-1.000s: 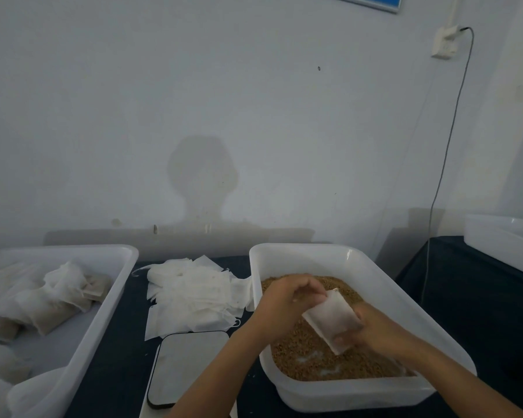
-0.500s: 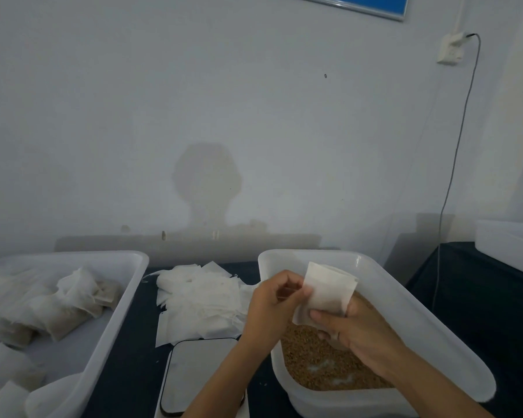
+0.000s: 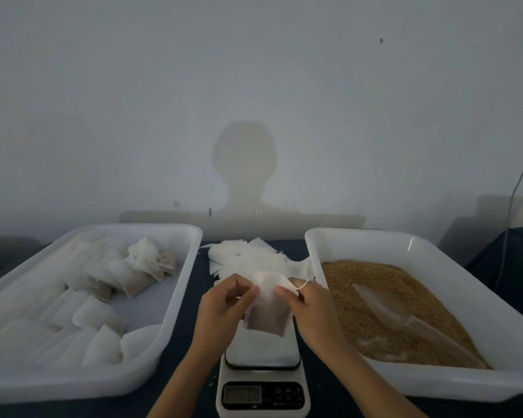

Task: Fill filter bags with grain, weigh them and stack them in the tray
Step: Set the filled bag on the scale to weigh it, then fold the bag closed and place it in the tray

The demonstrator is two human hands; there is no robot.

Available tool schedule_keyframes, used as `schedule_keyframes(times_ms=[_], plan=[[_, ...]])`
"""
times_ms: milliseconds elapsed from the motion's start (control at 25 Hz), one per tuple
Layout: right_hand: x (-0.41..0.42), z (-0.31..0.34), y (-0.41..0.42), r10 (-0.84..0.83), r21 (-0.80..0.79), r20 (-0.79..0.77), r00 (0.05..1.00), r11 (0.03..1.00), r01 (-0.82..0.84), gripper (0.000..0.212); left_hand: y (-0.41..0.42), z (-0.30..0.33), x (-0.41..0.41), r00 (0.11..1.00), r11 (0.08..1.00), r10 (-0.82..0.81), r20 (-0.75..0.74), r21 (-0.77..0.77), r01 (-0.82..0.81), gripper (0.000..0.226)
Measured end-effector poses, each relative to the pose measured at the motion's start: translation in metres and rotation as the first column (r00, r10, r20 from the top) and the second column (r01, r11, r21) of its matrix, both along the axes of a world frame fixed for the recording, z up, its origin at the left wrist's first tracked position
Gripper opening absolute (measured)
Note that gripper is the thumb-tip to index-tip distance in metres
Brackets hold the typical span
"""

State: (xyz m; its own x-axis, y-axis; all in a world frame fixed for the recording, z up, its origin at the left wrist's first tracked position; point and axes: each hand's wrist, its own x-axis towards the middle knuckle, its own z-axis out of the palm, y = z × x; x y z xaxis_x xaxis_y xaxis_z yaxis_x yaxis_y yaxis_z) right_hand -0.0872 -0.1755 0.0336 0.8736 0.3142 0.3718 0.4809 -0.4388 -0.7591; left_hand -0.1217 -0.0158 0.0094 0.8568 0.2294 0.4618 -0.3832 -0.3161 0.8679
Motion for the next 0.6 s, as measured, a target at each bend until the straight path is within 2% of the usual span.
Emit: schedule_keyframes(times_ms=[280, 440, 600], plan=[[0.012, -0.04, 0.017, -0.085, -0.012, 0.037, 0.996, 0.996, 0.085, 0.016, 0.009, -0.038, 0.005, 0.987, 0.997, 0.052, -0.155, -0.053, -0.061, 0.012], [0.015, -0.048, 0.019, -0.079, 0.032, 0.026, 0.997, 0.996, 0.078, 0.004, 0.009, -0.046, 0.008, 0.978, 0.998, 0.051, -0.202, -0.014, -0.055, 0.013], [0.014, -0.048, 0.019, 0.017, 0.195, -0.084, 0.996, 0.981, -0.001, 0.025, 0.015, -0.047, 0.01, 0.979, 0.995, 0.06, -0.196, -0.066, -0.074, 0.021]])
